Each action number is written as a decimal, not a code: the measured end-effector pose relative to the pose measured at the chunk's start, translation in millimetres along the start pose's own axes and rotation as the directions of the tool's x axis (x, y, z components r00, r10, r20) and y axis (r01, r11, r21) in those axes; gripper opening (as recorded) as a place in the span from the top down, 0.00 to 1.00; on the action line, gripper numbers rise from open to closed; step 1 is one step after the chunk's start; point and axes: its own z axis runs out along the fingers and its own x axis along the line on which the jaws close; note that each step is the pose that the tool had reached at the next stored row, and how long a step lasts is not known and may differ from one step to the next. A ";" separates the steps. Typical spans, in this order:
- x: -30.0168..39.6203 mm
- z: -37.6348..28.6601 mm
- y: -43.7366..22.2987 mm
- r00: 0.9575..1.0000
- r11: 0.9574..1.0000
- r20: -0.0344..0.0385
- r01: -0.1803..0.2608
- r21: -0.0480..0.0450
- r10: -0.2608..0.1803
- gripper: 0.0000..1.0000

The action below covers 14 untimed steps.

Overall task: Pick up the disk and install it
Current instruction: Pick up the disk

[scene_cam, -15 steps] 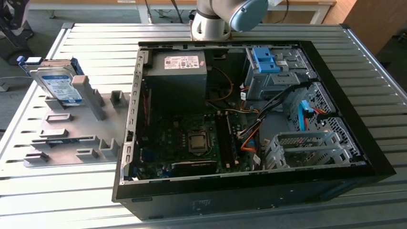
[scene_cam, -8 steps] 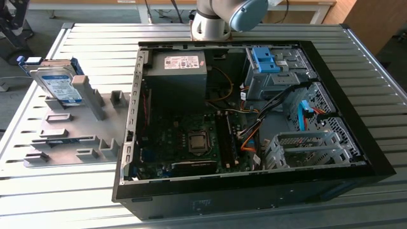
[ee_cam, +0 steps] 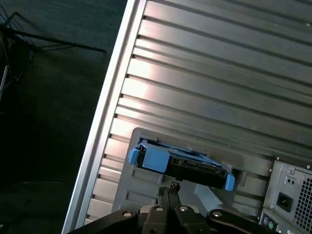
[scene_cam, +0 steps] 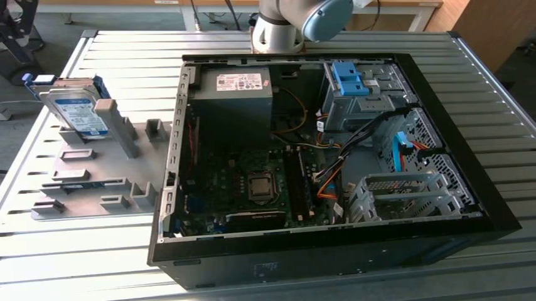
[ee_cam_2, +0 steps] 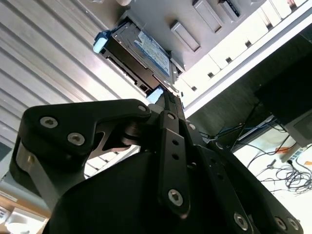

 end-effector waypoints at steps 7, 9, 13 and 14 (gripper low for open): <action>0.3 0.1 0.1 0.994 0.994 -0.003 0.105 -0.002 -0.105 0.89; 0.2 0.1 0.1 0.992 0.992 -0.004 0.127 -0.002 -0.127 0.89; 0.2 0.1 0.1 0.992 0.992 -0.004 0.129 -0.002 -0.129 0.89; 0.2 0.1 0.1 0.992 0.992 -0.004 0.129 -0.002 -0.129 0.89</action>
